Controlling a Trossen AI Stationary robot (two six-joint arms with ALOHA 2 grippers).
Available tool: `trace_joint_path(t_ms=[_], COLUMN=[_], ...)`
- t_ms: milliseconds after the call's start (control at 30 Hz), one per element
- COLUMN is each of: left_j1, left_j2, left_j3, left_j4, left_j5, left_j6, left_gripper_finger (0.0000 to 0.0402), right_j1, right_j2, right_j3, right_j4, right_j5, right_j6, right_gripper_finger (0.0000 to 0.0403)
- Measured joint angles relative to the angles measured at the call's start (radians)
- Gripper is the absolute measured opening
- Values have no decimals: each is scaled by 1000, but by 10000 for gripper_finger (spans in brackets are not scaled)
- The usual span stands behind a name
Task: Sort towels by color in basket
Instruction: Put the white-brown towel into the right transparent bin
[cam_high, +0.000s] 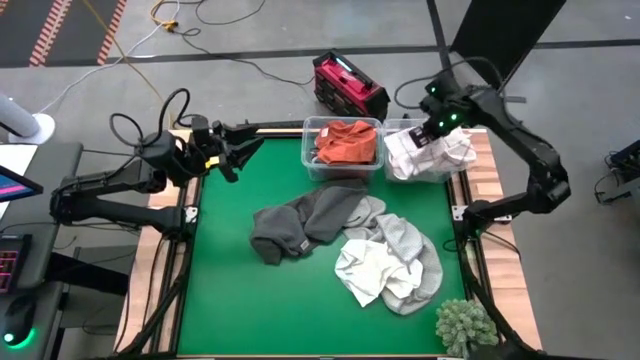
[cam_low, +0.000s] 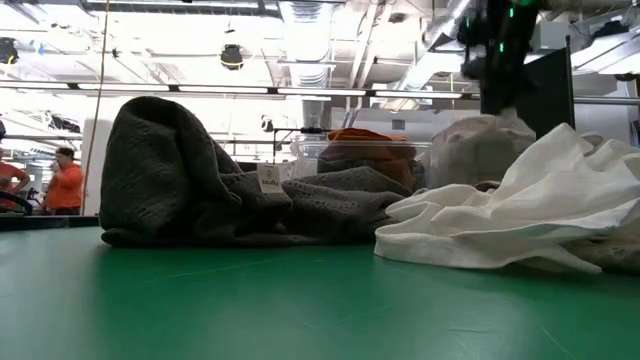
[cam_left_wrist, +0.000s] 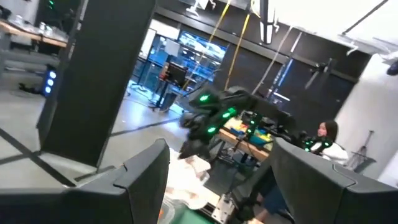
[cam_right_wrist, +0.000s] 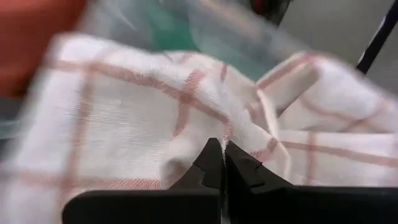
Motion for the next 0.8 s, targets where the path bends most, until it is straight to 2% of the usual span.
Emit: trace_joint_path(t_ms=[200,433,633,800], left_j1=[-25,-26,-25,-26], left_j2=[0,0,28,46], left_j3=[0,0,0,0], left_j4=[-3,-2,50,60], left_j5=[2,1,30,59], left_j6=[1,31,51,51], left_gripper_finger=[265,265,265,265], right_j1=[-35,-40,-38,-41], right_j2=[2,27,103,185], right_j3=[-237,-361,-374,-360], right_j4=[203,283,313,291], right_j5=[-3,-7,-27,-101], right_j6=[84,188,173,155], right_gripper_finger=[24,40,85,151])
